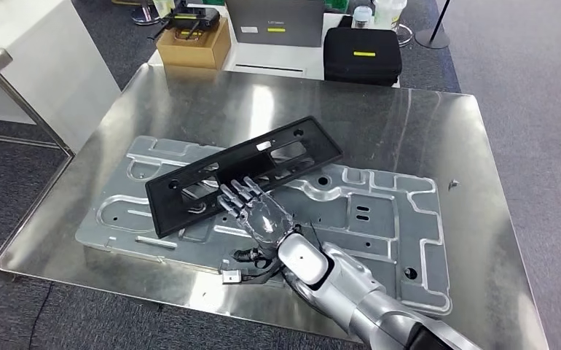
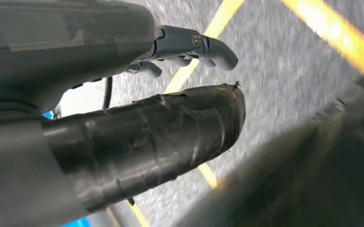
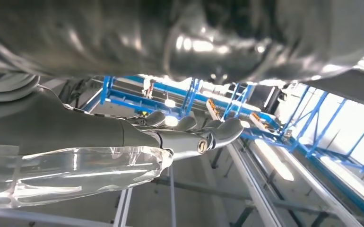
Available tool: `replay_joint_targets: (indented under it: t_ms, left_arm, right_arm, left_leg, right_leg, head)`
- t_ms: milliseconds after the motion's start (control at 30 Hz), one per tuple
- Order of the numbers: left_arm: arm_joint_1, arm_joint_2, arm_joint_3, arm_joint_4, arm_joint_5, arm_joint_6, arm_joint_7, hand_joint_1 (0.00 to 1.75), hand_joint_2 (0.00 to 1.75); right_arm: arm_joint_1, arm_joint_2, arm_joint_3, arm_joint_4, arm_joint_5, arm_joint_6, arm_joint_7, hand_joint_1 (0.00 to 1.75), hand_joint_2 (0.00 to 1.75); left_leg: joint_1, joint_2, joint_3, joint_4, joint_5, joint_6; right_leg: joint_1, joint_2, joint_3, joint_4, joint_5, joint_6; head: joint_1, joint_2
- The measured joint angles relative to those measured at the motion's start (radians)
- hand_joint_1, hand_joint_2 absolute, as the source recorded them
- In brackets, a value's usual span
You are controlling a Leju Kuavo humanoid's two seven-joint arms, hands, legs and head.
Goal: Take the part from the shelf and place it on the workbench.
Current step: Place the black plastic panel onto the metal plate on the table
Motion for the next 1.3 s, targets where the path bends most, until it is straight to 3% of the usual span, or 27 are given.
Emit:
replay_joint_targets:
  t_ms: [33,67,100,200,233,333,367,400,467,533,567,633,700,767,800,867,900,933,967,1033,1067,1100,1133,1167,1200,1233,1300]
  left_arm:
    - [0.001,-0.001,0.0,0.0,-0.002,-0.001,0.0,0.0,0.0]
    - [0.003,-0.001,0.0,0.0,-0.003,-0.001,0.0,0.0,0.0]
    - [0.003,-0.002,0.0,0.0,-0.003,-0.001,0.0,0.0,0.0]
    - [0.003,-0.003,0.001,0.0,-0.004,-0.003,0.001,0.0,0.0]
    - [0.004,-0.004,0.002,0.0,-0.004,-0.004,0.0,0.0,0.0]
    - [0.005,-0.006,0.003,0.0,-0.006,-0.005,0.0,0.0,0.0]
    - [0.005,-0.007,0.003,0.0,-0.006,-0.005,0.001,0.0,0.0]
    - [0.004,-0.008,0.003,0.0,-0.006,-0.005,0.001,0.0,0.0]
    - [0.004,-0.009,0.004,0.0,-0.008,-0.005,0.001,0.0,0.0]
    - [0.003,-0.009,0.004,0.0,-0.011,-0.005,0.001,0.0,0.0]
    - [0.003,-0.009,0.004,0.0,-0.013,-0.005,0.001,0.0,0.0]
    - [0.002,-0.009,0.004,0.0,-0.015,-0.005,0.0,0.0,0.0]
    - [0.002,-0.011,0.004,0.0,-0.016,-0.005,0.0,0.0,0.0]
    - [0.002,-0.016,0.004,0.0,-0.017,-0.005,0.0,0.0,0.0]
    - [0.002,-0.018,0.004,0.0,-0.018,-0.005,0.0,0.0,0.0]
    - [0.002,-0.02,0.004,0.0,-0.018,-0.004,0.0,0.0,0.0]
    - [0.002,-0.021,0.004,0.0,-0.018,-0.004,0.0,0.0,0.0]
    - [0.003,-0.022,0.004,0.0,-0.018,-0.004,0.0,0.0,0.0]
    - [0.003,-0.022,0.004,-0.001,-0.018,-0.004,0.001,0.0,0.0]
    - [0.004,-0.022,0.004,-0.001,-0.018,-0.004,0.001,0.0,0.0]
    - [0.005,-0.022,0.004,-0.001,-0.018,-0.004,0.001,0.0,0.0]
    - [0.005,-0.021,0.004,-0.001,-0.018,-0.004,0.001,0.0,0.0]
    - [0.005,-0.021,0.004,-0.001,-0.018,-0.004,0.001,0.0,0.0]
    - [0.005,-0.021,0.004,-0.001,-0.018,-0.004,0.001,0.0,0.0]
    - [0.004,-0.021,0.004,-0.001,-0.018,-0.004,0.001,0.0,0.0]
    - [0.003,-0.021,0.004,-0.001,-0.019,-0.003,0.001,0.0,0.0]
    - [0.001,-0.022,0.004,-0.001,-0.02,-0.002,0.001,0.0,0.0]
  right_arm:
    - [0.003,0.0,0.0,0.001,0.003,-0.002,0.003,0.0,0.0]
    - [0.006,0.0,0.0,0.001,0.004,-0.004,0.005,0.0,0.0]
    - [0.009,0.0,0.0,0.002,0.006,-0.004,0.006,0.0,0.0]
    - [0.009,0.001,0.0,0.002,0.008,-0.004,0.008,0.0,0.0]
    - [0.009,0.001,0.0,0.002,0.009,-0.004,0.009,0.0,0.0]
    - [0.012,0.002,0.0,0.003,0.013,-0.003,0.009,0.0,0.0]
    - [0.012,0.002,0.0,0.004,0.013,-0.003,0.009,0.0,0.0]
    - [0.012,0.002,0.0,0.004,0.014,-0.003,0.009,0.0,0.0]
    - [0.012,0.001,0.0,0.005,0.014,-0.003,0.009,0.0,0.0]
    - [0.013,0.0,0.0,0.006,0.014,-0.003,0.01,0.0,0.0]
    - [0.014,0.0,0.0,0.008,0.014,-0.002,0.011,0.0,0.0]
    - [0.014,-0.001,0.0,0.011,0.014,-0.002,0.012,0.0,0.0]
    - [0.013,-0.001,0.0,0.012,0.014,-0.002,0.012,0.0,0.0]
    - [0.011,0.002,0.0,0.012,0.014,-0.003,0.012,0.0,0.0]
    - [0.01,0.002,0.0,0.012,0.014,-0.003,0.012,0.0,0.0]
    - [0.011,0.003,0.0,0.013,0.014,-0.003,0.012,0.0,0.0]
    - [0.011,0.003,0.0,0.014,0.014,-0.003,0.012,0.0,0.0]
    - [0.012,0.003,0.0,0.014,0.014,-0.002,0.012,0.0,0.0]
    - [0.013,0.004,0.0,0.015,0.014,-0.002,0.012,0.0,0.0]
    - [0.014,0.005,0.0,0.016,0.015,-0.002,0.012,0.0,0.0]
    - [0.015,0.005,0.0,0.017,0.015,-0.002,0.012,0.0,0.0]
    - [0.017,0.005,0.0,0.019,0.015,-0.002,0.012,0.0,0.0]
    - [0.018,0.005,0.0,0.02,0.015,-0.002,0.012,0.0,0.0]
    - [0.019,0.005,0.0,0.02,0.015,-0.002,0.012,0.0,0.0]
    - [0.02,0.005,0.0,0.021,0.015,-0.002,0.012,0.0,0.0]
    - [0.019,0.005,-0.001,0.021,0.015,-0.003,0.012,0.0,0.0]
    - [0.019,0.005,-0.001,0.021,0.013,-0.004,0.012,0.0,0.0]
  left_leg:
    - [0.001,0.0,-0.012,0.055,-0.021,-0.003]
    - [0.003,0.0,-0.009,0.078,-0.024,-0.005]
    - [0.005,0.0,0.014,0.06,-0.009,-0.008]
    - [0.01,-0.002,0.135,-0.124,0.049,-0.013]
    - [0.009,-0.004,0.155,-0.162,0.054,-0.011]
    - [0.006,-0.007,0.153,-0.175,0.06,0.005]
    - [0.007,-0.005,0.148,-0.176,0.066,0.013]
    - [0.007,-0.002,0.141,-0.177,0.074,0.023]
    - [0.004,0.003,0.123,-0.179,0.089,0.043]
    - [-0.004,0.005,0.101,-0.178,0.105,0.054]
    - [-0.008,0.005,0.09,-0.178,0.114,0.056]
    - [-0.017,0.005,0.066,-0.178,0.134,0.058]
    - [-0.024,0.004,0.047,-0.178,0.153,0.058]
    - [-0.024,0.005,0.038,-0.182,0.173,0.052]
    - [-0.021,0.005,0.037,-0.188,0.184,0.047]
    - [-0.014,0.005,0.035,-0.204,0.206,0.035]
    - [-0.013,0.004,0.032,-0.206,0.2,0.029]
    - [-0.013,0.002,0.024,-0.191,0.17,0.024]
    - [-0.012,0.0,0.015,-0.157,0.119,0.018]
    - [-0.006,-0.001,-0.005,-0.036,0.01,0.005]
    - [-0.003,-0.001,-0.01,0.026,-0.013,-0.001]
    - [-0.001,-0.001,-0.006,0.071,-0.007,-0.007]
    - [0.002,-0.001,0.011,0.086,0.021,-0.014]
    - [0.006,-0.001,0.044,0.068,0.052,-0.02]
    - [0.011,-0.001,0.095,0.016,0.065,-0.026]
    - [0.013,-0.002,0.156,-0.06,0.054,-0.029]
    - [0.011,-0.005,0.236,-0.176,0.004,-0.016]
  right_leg:
    - [0.001,-0.001,-0.011,0.004,0.005,0.001]
    - [0.0,-0.001,-0.022,0.008,0.009,0.002]
    - [-0.001,-0.001,-0.031,0.015,0.011,0.004]
    - [-0.004,0.0,-0.06,0.042,0.013,0.013]
    - [-0.002,0.001,-0.068,0.05,0.016,0.019]
    - [0.003,0.004,-0.082,0.059,0.029,0.037]
    - [0.002,0.004,-0.086,0.064,0.022,0.043]
    - [0.001,0.004,-0.093,0.081,0.0,0.047]
    - [-0.001,0.004,-0.119,0.17,-0.083,0.053]
    - [-0.002,0.004,-0.145,0.288,-0.159,0.053]
    - [-0.002,0.004,-0.145,0.324,-0.171,0.051]
    - [0.003,0.004,-0.1,0.305,-0.138,0.04]
    - [0.013,0.004,-0.004,0.18,-0.099,0.015]
    - [0.023,0.004,0.07,0.061,-0.101,-0.001]
    - [0.028,0.004,0.084,0.03,-0.105,-0.005]
    - [0.031,0.003,0.079,0.008,-0.079,-0.006]
    - [0.029,0.001,0.073,-0.004,-0.062,-0.009]
    - [0.025,-0.001,0.063,-0.014,-0.043,-0.014]
    - [0.021,-0.003,0.05,-0.022,-0.024,-0.017]
    - [0.02,-0.003,0.015,-0.022,0.007,-0.019]
    - [0.019,-0.004,-0.004,-0.019,0.02,-0.016]
    - [0.017,-0.006,-0.025,-0.015,0.033,-0.013]
    - [0.013,-0.007,-0.047,-0.008,0.045,-0.008]
    - [0.009,-0.008,-0.071,0.002,0.056,-0.002]
    - [0.005,-0.009,-0.094,0.014,0.065,0.005]
    - [0.003,-0.009,-0.114,0.028,0.073,0.012]
    - [0.003,-0.009,-0.137,0.047,0.088,0.025]
  head:
    - [0.0,0.0]
    - [0.0,0.0]
    - [0.0,0.0]
    - [-0.001,0.0]
    - [-0.001,0.0]
    - [-0.001,0.0]
    - [-0.001,0.0]
    - [-0.001,0.0]
    - [-0.001,0.0]
    - [-0.001,0.0]
    - [-0.001,0.0]
    - [-0.001,0.0]
    - [-0.001,0.0]
    - [-0.002,0.0]
    - [-0.002,0.0]
    - [-0.001,0.0]
    - [-0.001,0.0]
    - [-0.002,0.0]
    - [-0.003,0.0]
    - [-0.006,0.0]
    - [-0.006,0.0]
    - [-0.006,0.0]
    - [-0.006,0.0]
    - [-0.006,0.0]
    - [-0.007,0.0]
    - [-0.007,0.0]
    - [-0.007,0.0]
